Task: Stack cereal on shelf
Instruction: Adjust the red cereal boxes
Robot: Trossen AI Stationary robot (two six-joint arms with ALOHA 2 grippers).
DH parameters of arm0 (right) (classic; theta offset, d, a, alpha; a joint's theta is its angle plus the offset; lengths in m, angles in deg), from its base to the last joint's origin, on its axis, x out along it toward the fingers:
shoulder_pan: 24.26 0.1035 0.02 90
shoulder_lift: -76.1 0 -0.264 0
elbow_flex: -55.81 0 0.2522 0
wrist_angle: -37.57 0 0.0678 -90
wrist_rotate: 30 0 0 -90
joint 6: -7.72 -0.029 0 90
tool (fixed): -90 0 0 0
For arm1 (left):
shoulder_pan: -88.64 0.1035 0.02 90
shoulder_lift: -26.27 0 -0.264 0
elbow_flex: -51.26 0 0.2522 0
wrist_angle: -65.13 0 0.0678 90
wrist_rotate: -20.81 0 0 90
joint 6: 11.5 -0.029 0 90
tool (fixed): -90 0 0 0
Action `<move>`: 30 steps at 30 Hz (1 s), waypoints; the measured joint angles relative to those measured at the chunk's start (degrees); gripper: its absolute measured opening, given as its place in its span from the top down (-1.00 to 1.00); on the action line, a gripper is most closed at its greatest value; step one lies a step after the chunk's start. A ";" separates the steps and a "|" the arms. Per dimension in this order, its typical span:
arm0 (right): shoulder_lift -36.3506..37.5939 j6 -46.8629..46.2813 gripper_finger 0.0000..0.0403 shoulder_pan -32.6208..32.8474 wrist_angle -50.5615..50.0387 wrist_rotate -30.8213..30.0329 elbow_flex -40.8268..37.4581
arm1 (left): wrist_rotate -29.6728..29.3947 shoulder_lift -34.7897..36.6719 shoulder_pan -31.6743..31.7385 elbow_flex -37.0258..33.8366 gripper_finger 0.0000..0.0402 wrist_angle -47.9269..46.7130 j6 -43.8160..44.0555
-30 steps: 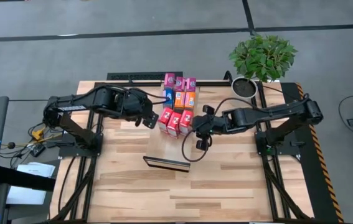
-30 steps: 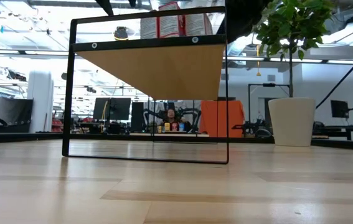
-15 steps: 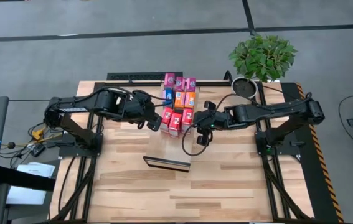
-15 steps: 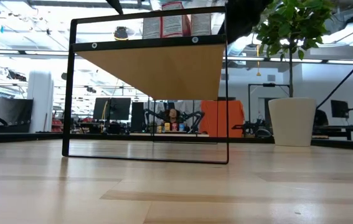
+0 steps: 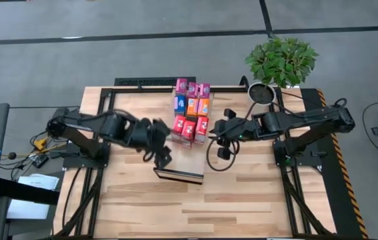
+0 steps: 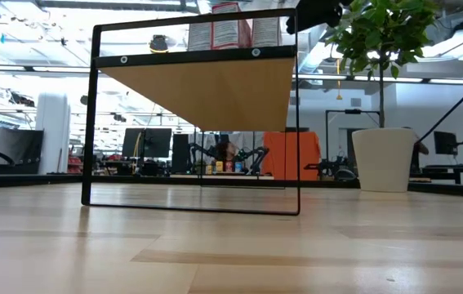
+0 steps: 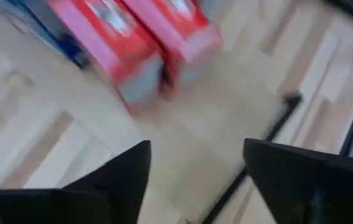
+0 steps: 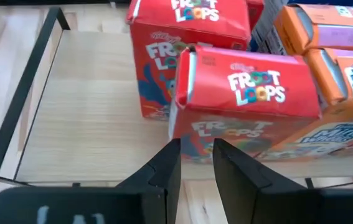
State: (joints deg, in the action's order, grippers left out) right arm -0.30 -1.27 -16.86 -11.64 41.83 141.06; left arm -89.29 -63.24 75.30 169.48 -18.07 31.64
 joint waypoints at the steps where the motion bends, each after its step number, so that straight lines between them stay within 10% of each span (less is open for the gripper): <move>1: 0.00 0.00 0.41 0.00 -0.15 0.00 0.00 | -0.08 -0.12 -1.09 -0.79 -0.16 0.29 0.12; 10: -0.39 0.46 0.41 -0.04 -0.28 -0.10 0.00 | -8.67 -2.54 -5.74 -4.19 0.92 9.52 -1.28; 30: -0.39 0.52 0.41 -0.02 -3.32 0.04 0.00 | -13.35 -4.44 -3.21 -14.94 1.00 26.30 -4.77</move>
State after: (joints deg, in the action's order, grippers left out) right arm -0.70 -0.75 -16.88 -14.97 41.87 141.06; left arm -102.64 -67.69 72.09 154.55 8.23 26.87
